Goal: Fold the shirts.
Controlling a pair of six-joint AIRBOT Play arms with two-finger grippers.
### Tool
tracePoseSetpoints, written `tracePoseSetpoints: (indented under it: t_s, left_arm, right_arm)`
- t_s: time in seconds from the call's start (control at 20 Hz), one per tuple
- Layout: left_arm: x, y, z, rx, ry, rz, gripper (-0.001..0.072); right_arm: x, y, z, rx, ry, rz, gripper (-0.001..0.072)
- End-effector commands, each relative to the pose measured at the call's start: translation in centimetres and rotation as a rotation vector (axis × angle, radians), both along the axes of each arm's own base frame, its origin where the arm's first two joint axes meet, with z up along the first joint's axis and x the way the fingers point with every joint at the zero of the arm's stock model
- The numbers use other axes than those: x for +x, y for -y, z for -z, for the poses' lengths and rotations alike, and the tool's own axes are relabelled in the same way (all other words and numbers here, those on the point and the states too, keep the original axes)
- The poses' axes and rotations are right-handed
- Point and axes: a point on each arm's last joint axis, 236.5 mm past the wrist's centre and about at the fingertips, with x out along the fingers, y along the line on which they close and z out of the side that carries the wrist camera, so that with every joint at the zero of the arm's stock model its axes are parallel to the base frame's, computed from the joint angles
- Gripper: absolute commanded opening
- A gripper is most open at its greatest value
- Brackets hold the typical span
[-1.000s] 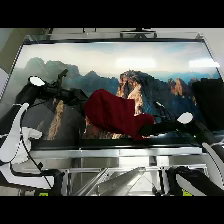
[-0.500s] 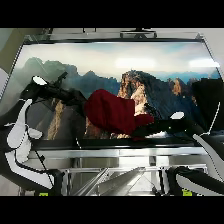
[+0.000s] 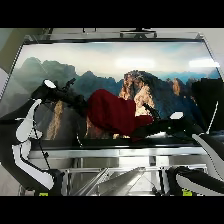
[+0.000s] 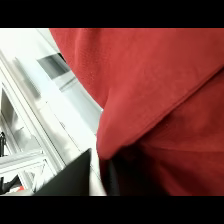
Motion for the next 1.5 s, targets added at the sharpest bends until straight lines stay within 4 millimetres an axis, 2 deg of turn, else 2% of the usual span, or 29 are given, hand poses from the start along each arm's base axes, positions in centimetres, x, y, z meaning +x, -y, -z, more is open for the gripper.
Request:
tracePoseSetpoints:
  t_s: [0.0, 0.15, 0.25, 0.35, 0.45, 0.55, 0.6, 0.7, 0.8, 0.85, 0.9, 0.95, 1.05, 1.2, 1.3, 1.4, 1.45]
  left_arm:
    - [0.8, 1.2, -0.6, -0.009, 0.039, 0.015, 0.0005]
    - [1.3, 2.4, -2.9, -0.045, 0.069, 0.046, 0.0015]
    - [2.4, 2.7, -6.2, -0.065, 0.143, 0.054, 0.0014]
    - [3.4, 2.9, -11.4, -0.087, 0.256, 0.061, 0.0014]
    - [3.8, 3.0, -18.5, -0.096, 0.417, 0.085, 0.0014]
    - [3.5, 3.0, -27.8, -0.099, 0.643, 0.085, 0.0014]
    - [2.7, 2.8, -33.3, -0.100, 0.780, 0.076, 0.0014]
    - [-0.3, 2.3, -43.9, -0.099, 1.058, 0.050, 0.0015]
    - [-4.2, 1.1, -52.1, -0.066, 1.277, -0.003, 0.0016]
    - [-6.0, 0.5, -54.3, -0.051, 1.341, -0.021, 0.0016]
    - [-7.8, 0.4, -55.4, -0.051, 1.369, -0.024, 0.0016]
    - [-8.9, 0.3, -55.2, -0.050, 1.364, -0.024, 0.0016]
    - [-9.7, 0.0, -52.8, -0.030, 1.307, -0.024, 0.0017]
    - [-7.8, -1.0, -46.7, 0.041, 1.179, -0.044, 0.0017]
    - [-5.6, -1.0, -41.7, 0.059, 1.083, -0.029, 0.0018]
    - [-3.0, -0.8, -35.4, 0.072, 0.948, -0.002, 0.0018]
    - [-1.8, -0.8, -32.1, 0.080, 0.876, 0.009, 0.0018]
  right_arm:
    - [0.2, -0.4, -0.5, 0.023, -0.003, 0.012, 0.0019]
    - [1.0, -0.6, -1.5, 0.046, 0.018, 0.017, 0.0018]
    - [2.6, -0.8, -3.5, 0.060, 0.080, 0.014, 0.0018]
    - [5.5, -0.7, -7.6, 0.087, 0.179, 0.030, 0.0017]
    - [8.8, 0.3, -14.4, 0.124, 0.316, 0.056, 0.0017]
    - [11.6, 2.3, -23.9, 0.138, 0.531, 0.107, 0.0018]
    - [12.4, 3.8, -29.4, 0.131, 0.670, 0.151, 0.0017]
    - [12.4, 7.1, -40.1, 0.089, 0.959, 0.243, 0.0017]
    - [11.0, 10.4, -48.2, 0.024, 1.174, 0.355, 0.0017]
    - [10.2, 11.6, -50.5, -0.005, 1.235, 0.394, 0.0017]
    - [9.6, 12.2, -51.9, -0.023, 1.272, 0.418, 0.0017]
    - [9.3, 12.3, -52.4, -0.025, 1.279, 0.429, 0.0018]
    - [9.3, 11.5, -51.2, -0.013, 1.233, 0.384, 0.0018]
    - [11.5, 10.6, -47.3, 0.037, 1.072, 0.329, 0.0019]
    - [13.9, 10.0, -42.9, 0.069, 0.900, 0.295, 0.0019]
    - [16.7, 9.4, -36.6, 0.066, 0.706, 0.267, 0.0019]
    - [18.1, 9.1, -32.6, 0.045, 0.606, 0.254, 0.0019]
